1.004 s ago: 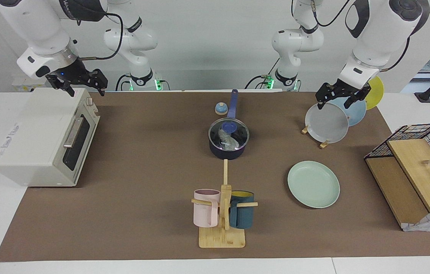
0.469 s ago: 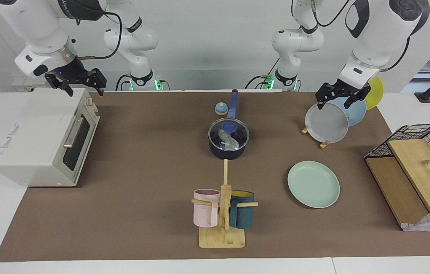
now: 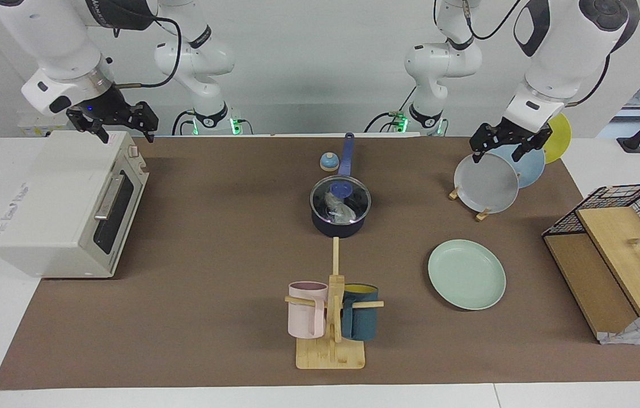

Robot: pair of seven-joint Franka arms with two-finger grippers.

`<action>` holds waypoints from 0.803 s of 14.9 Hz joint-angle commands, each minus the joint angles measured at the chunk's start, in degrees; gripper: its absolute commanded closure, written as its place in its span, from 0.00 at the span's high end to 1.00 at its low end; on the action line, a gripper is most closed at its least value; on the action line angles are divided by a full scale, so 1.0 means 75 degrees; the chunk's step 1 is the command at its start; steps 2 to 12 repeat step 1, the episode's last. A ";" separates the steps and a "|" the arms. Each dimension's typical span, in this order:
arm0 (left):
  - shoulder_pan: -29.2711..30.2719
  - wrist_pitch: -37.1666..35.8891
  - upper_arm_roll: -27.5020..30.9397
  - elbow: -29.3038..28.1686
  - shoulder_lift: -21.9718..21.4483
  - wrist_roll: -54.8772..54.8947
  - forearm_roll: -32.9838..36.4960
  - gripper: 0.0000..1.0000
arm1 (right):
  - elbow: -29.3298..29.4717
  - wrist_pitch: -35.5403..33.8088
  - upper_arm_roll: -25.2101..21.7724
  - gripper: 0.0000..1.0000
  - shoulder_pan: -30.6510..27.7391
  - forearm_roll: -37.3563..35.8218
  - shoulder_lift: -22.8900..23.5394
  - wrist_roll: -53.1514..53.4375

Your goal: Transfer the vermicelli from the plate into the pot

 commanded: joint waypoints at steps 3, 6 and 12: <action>-0.0026 0.0059 0.0020 -0.0144 -0.0167 -0.0042 0.0158 1.00 | -0.0054 0.0050 -0.0025 1.00 0.0011 0.0020 -0.0037 -0.0121; -0.0026 0.0059 0.0020 -0.0144 -0.0167 -0.0042 0.0158 1.00 | -0.0054 0.0050 -0.0025 1.00 0.0011 0.0020 -0.0037 -0.0121; -0.0026 0.0059 0.0020 -0.0144 -0.0167 -0.0042 0.0158 1.00 | -0.0054 0.0050 -0.0025 1.00 0.0011 0.0020 -0.0037 -0.0121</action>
